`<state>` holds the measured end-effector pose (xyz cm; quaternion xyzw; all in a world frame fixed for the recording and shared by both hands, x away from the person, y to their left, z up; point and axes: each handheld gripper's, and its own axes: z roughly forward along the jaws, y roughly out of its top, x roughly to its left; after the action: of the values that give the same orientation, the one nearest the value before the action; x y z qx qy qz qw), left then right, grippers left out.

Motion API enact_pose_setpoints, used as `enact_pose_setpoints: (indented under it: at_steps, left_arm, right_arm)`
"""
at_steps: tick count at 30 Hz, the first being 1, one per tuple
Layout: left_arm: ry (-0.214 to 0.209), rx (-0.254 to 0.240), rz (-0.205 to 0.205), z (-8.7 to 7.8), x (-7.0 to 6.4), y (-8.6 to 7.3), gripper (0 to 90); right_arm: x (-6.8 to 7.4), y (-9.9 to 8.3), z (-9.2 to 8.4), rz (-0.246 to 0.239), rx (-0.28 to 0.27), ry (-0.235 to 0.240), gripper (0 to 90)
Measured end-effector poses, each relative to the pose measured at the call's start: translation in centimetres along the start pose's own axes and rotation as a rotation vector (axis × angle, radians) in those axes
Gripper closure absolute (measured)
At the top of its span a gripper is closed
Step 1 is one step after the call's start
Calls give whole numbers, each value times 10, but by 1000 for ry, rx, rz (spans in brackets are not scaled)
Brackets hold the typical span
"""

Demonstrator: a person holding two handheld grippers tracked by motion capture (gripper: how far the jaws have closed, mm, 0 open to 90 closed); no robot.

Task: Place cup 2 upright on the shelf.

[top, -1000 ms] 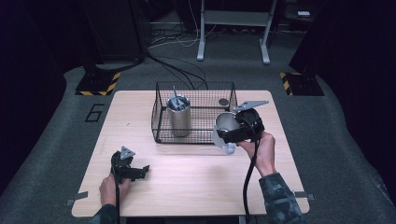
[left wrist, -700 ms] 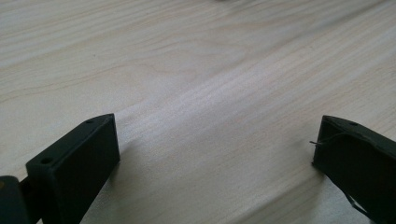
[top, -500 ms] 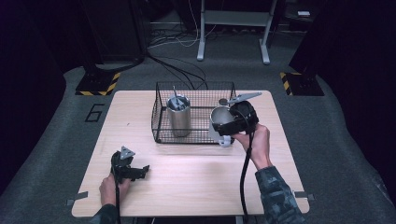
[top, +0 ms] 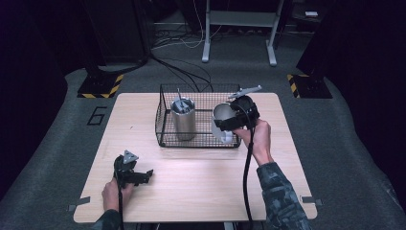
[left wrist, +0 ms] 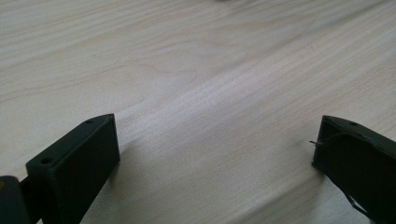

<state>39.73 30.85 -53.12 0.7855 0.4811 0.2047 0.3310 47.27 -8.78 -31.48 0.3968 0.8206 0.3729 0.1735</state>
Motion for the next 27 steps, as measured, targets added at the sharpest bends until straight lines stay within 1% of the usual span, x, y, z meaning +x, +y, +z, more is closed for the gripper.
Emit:
enact_pose_setpoints:
  at_steps: [1, 2, 3, 4, 7, 9, 10, 11, 12, 13, 14, 16, 17, 18, 19, 20, 23, 24, 25, 26, 27]
  left_arm:
    - [0, 1, 2, 0, 0, 0, 2]
    - [-1, 10, 15, -1, 1, 0, 2]
    - [-2, 7, 13, -1, 1, 0, 2]
    - [3, -4, 10, 0, 0, 0, 2]
    - [5, -6, 7, 1, 0, 0, 2]
    - [3, 4, 22, 0, 1, 0, 2]
    - [0, 15, 24, -1, 1, 0, 2]
    - [2, 4, 13, 0, 1, 0, 2]
    - [2, 3, 12, 0, 1, 0, 2]
    - [3, -1, 7, 0, 0, 0, 2]
    - [1, 4, 13, 0, 1, 0, 2]
    - [4, -4, 11, 0, 0, 0, 2]
    - [3, 2, 20, 0, 1, 0, 2]
    - [4, -5, 10, 1, 0, 0, 2]
    - [6, -2, 15, 0, 1, 0, 2]
    - [6, -7, 8, 1, 0, 0, 2]
    - [3, -4, 11, 0, 0, 0, 2]
    - [3, -3, 11, 0, 1, 0, 2]
    - [5, -5, 11, 1, 0, 0, 2]
    - [-1, 5, 5, 0, 0, 0, 2]
    - [-3, 11, 9, -1, 0, 0, 2]
  right_arm:
    - [-1, 1, 2, 3, 3, -1, 56]
    - [-1, 2, 3, 1, 7, -1, 56]
    - [-2, 3, 4, 10, 8, -1, 56]
    - [-2, 5, 6, 6, 8, -3, 56]
    - [-5, 9, 12, 18, 8, -13, 56]
    - [-7, 10, 13, 15, 11, -10, 56]
    - [-8, 11, 15, 27, 8, -10, 56]
    - [-9, 12, 17, 25, 7, -12, 56]
    - [-9, 12, 17, 32, 10, -16, 56]
    - [-10, 13, 19, 22, 2, -16, 56]
    - [-10, 15, 20, 28, 4, -18, 56]
    - [-11, 18, 23, 27, 4, -25, 56]
    - [-11, 19, 24, 34, 7, -24, 56]
    - [-12, 21, 26, 28, 10, -26, 56]
    - [-13, 22, 27, 25, 11, -29, 56]
    - [-13, 23, 29, 24, 14, -33, 56]
    - [-16, 25, 36, 30, 24, -39, 56]
    - [-16, 25, 38, 39, 26, -39, 56]
    - [-17, 26, 40, 30, 25, -44, 56]
    - [-18, 27, 41, 41, 33, -44, 56]
    - [-18, 27, 43, 41, 28, -47, 56]
